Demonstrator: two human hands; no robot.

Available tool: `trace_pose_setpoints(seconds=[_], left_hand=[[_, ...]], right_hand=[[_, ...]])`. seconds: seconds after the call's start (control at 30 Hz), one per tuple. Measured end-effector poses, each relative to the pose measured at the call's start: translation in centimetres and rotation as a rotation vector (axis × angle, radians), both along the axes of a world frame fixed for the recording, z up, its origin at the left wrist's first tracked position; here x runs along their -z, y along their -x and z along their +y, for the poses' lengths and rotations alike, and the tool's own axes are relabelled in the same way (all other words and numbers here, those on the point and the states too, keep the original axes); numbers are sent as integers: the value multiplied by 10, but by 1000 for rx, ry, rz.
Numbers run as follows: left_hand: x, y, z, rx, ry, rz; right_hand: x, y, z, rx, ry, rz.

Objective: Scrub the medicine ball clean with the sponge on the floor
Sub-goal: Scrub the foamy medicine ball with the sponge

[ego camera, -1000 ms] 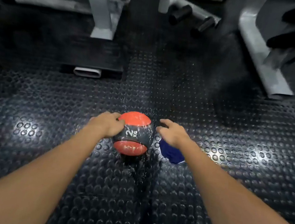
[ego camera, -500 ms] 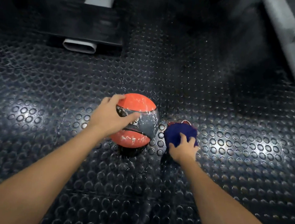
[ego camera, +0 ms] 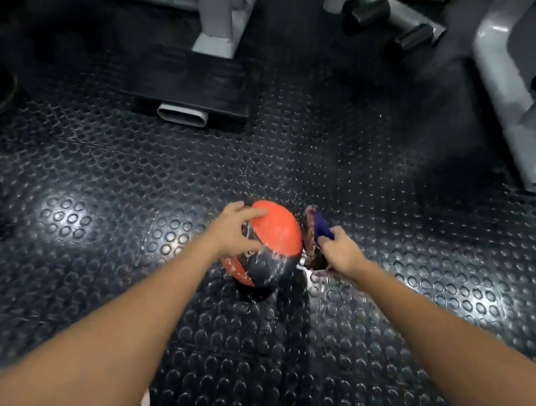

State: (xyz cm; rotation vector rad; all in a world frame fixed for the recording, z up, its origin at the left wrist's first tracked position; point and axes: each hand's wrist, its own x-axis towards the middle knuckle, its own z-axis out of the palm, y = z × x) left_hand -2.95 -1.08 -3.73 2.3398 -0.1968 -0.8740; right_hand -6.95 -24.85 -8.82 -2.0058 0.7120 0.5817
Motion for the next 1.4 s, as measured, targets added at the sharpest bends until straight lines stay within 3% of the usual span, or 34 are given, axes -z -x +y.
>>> trace_pose_setpoints(seconds=[0.1,0.27,0.4,0.6,0.7,0.77,0.93,1.07,1.17,1.3,1.4], left_hand=[[5,9,-2,-20,70,5],[34,8,-1,-229,83,-45],[56,12,-15,-401,194,75],[79,8,-34,-485,234,-19],[85,-2,-37,-476,218,-21],[86,-5,-42,-502,205,-29],[85,-10,-42,-537,193,-83],[89,-14,-34,-528,218,-82],[84,-12,-37,-460,166,-87],[69,-15,-47,-358,127,-56],[63,-8,-45,-301,140,9]], right_hand=[[11,-13,0,66,-55,-17],[-17,8,41,57,-106,-9],[8,18,45,102,-128,-145],[53,18,55,260,-131,-411],[79,7,45,572,-445,-226],[80,3,40,650,-562,-122],[64,2,54,466,-239,-438],[66,5,60,415,-175,-486],[71,3,58,533,-226,-356],[50,1,32,579,-425,78],[20,9,33,467,-394,76]])
